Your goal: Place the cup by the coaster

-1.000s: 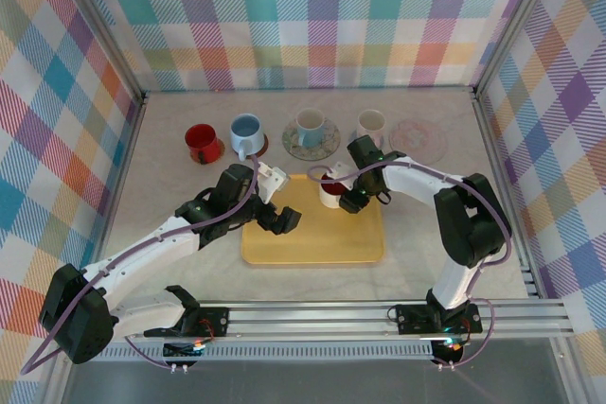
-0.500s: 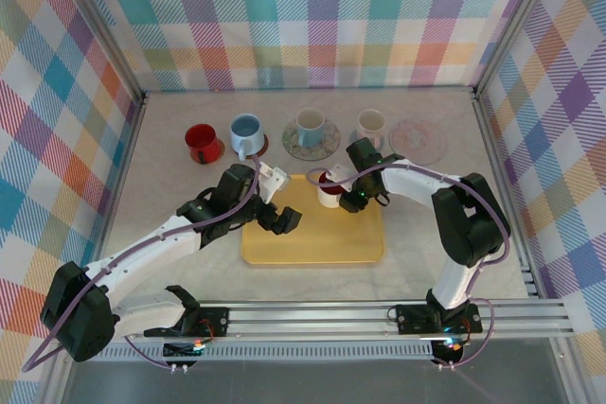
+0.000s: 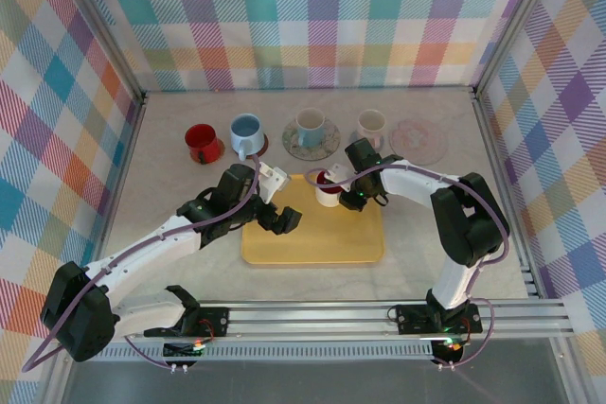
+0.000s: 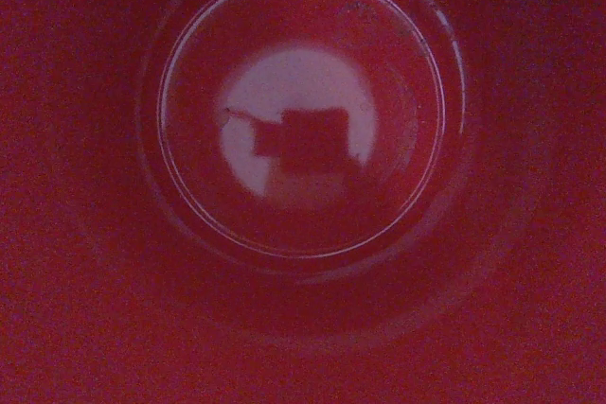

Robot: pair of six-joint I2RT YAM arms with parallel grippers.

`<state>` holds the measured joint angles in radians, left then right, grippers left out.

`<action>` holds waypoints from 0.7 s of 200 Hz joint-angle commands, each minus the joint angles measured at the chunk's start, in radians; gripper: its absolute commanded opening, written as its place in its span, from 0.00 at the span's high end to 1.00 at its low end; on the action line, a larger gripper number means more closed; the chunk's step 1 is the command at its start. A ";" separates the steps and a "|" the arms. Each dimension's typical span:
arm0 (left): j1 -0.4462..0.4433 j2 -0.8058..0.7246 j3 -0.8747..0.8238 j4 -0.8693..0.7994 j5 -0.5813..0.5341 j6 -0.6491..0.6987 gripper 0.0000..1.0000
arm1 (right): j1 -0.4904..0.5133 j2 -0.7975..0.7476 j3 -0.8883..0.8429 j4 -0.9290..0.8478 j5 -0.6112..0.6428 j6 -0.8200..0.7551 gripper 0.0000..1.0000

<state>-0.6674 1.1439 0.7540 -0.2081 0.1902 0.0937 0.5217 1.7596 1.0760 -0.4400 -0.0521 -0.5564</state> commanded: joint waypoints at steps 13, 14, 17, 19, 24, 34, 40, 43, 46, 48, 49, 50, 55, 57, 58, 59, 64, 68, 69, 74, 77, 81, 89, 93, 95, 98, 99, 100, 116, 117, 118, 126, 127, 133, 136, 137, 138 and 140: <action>-0.014 0.006 -0.002 0.012 0.012 -0.007 0.00 | 0.008 0.000 -0.002 0.000 -0.018 0.020 0.91; -0.014 0.006 -0.002 0.011 0.012 -0.007 0.00 | 0.008 -0.001 -0.001 -0.002 -0.019 0.020 0.91; -0.014 0.005 -0.001 0.008 0.012 -0.005 0.00 | 0.008 -0.001 0.000 -0.005 -0.021 0.019 0.92; -0.014 0.004 0.000 0.007 0.012 -0.005 0.00 | 0.008 -0.003 0.001 -0.007 -0.021 0.019 0.94; -0.013 0.004 0.001 0.002 0.012 -0.002 0.00 | 0.008 -0.004 0.002 -0.011 -0.023 0.020 0.96; -0.014 0.001 0.002 -0.006 0.009 0.003 0.00 | 0.008 -0.010 0.003 -0.017 -0.026 0.022 1.00; -0.014 0.000 0.005 -0.011 0.008 0.004 0.00 | 0.008 -0.015 0.002 -0.017 -0.026 0.024 1.00; -0.013 -0.002 0.005 -0.012 0.008 0.006 0.00 | 0.008 -0.016 0.001 -0.018 -0.026 0.024 1.00; -0.014 -0.004 0.006 -0.014 0.006 0.007 0.00 | 0.008 -0.020 0.000 -0.018 -0.026 0.026 1.00; -0.014 -0.003 0.007 -0.014 0.006 0.007 0.00 | 0.008 -0.021 -0.001 -0.016 -0.026 0.027 1.00; -0.014 -0.004 0.006 -0.013 0.006 0.008 0.00 | 0.008 -0.022 -0.001 -0.016 -0.026 0.028 1.00; -0.014 -0.004 0.006 -0.014 0.006 0.008 0.00 | 0.008 -0.023 -0.002 -0.016 -0.026 0.028 1.00; -0.014 -0.008 0.006 -0.014 0.005 0.008 0.00 | 0.008 -0.030 -0.003 -0.015 -0.027 0.031 1.00; -0.014 -0.007 0.007 -0.013 0.005 0.008 0.00 | 0.008 -0.031 -0.005 -0.013 -0.027 0.032 1.00; -0.014 -0.009 0.007 -0.013 0.003 0.008 0.00 | 0.008 -0.032 -0.005 -0.013 -0.028 0.033 1.00; -0.014 -0.009 0.006 -0.013 0.003 0.007 0.00 | 0.008 -0.034 -0.005 -0.012 -0.028 0.033 1.00; -0.014 -0.009 0.006 -0.013 0.003 0.006 0.00 | 0.008 -0.039 -0.007 -0.010 -0.028 0.036 1.00; -0.014 -0.010 0.008 -0.012 0.002 0.006 0.00 | 0.008 -0.045 -0.008 -0.007 -0.030 0.039 1.00; -0.014 -0.010 0.008 -0.012 0.002 0.006 0.00 | 0.008 -0.046 -0.009 -0.007 -0.030 0.039 1.00; -0.014 -0.012 0.009 -0.011 0.001 0.006 0.00 | 0.008 -0.053 -0.011 -0.005 -0.032 0.042 1.00; -0.014 -0.012 0.010 -0.011 0.002 0.006 0.00 | 0.008 -0.058 -0.011 -0.004 -0.034 0.044 1.00; -0.014 -0.013 0.011 -0.011 0.002 0.006 0.00 | 0.008 -0.061 -0.011 -0.002 -0.036 0.047 1.00; -0.014 -0.013 0.012 -0.013 0.002 0.006 0.00 | 0.008 -0.076 -0.013 0.001 -0.042 0.054 1.00; -0.014 -0.015 0.015 -0.012 0.002 0.006 0.00 | 0.008 -0.081 -0.014 0.002 -0.046 0.056 1.00; -0.014 -0.014 0.016 -0.014 0.002 0.006 0.00 | 0.008 -0.085 -0.013 0.002 -0.047 0.057 1.00; -0.014 -0.014 0.017 -0.014 0.001 0.006 0.00 | 0.008 -0.089 -0.014 0.001 -0.050 0.059 1.00; -0.014 -0.015 0.016 -0.014 0.002 0.006 0.00 | 0.008 -0.091 -0.014 0.001 -0.051 0.060 1.00; -0.014 -0.015 0.017 -0.014 0.003 0.006 0.00 | 0.008 -0.092 -0.014 0.001 -0.052 0.060 1.00; -0.014 -0.022 0.022 -0.016 0.002 0.006 0.00 | 0.008 -0.119 -0.017 0.003 -0.065 0.079 1.00; -0.014 -0.023 0.022 -0.016 0.002 0.006 0.00 | 0.008 -0.121 -0.018 0.004 -0.066 0.080 1.00; -0.014 -0.024 0.022 -0.016 0.002 0.006 0.00 | 0.008 -0.123 -0.018 0.004 -0.067 0.080 1.00; -0.013 -0.029 0.024 -0.016 0.000 0.006 0.00 | 0.008 -0.139 -0.022 0.006 -0.073 0.089 1.00; -0.013 -0.031 0.024 -0.016 -0.001 0.005 0.00 | 0.008 -0.141 -0.021 0.006 -0.074 0.090 1.00; -0.014 -0.034 0.026 -0.016 -0.001 0.005 0.00 | 0.008 -0.154 -0.025 0.008 -0.079 0.096 1.00; -0.014 -0.037 0.027 -0.016 -0.003 0.005 0.00 | 0.008 -0.158 -0.026 0.008 -0.081 0.099 1.00; -0.014 -0.038 0.026 -0.016 -0.003 0.005 0.00 | 0.008 -0.160 -0.026 0.008 -0.082 0.100 1.00; -0.014 -0.039 0.027 -0.016 -0.003 0.005 0.00 | 0.008 -0.162 -0.027 0.009 -0.082 0.101 1.00; -0.013 -0.041 0.028 -0.016 -0.003 0.005 0.00 | 0.008 -0.167 -0.026 0.009 -0.085 0.104 1.00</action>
<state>-0.6674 1.1423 0.7540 -0.2131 0.1898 0.0940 0.5232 1.6768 1.0485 -0.4641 -0.0723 -0.4965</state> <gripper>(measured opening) 0.997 0.198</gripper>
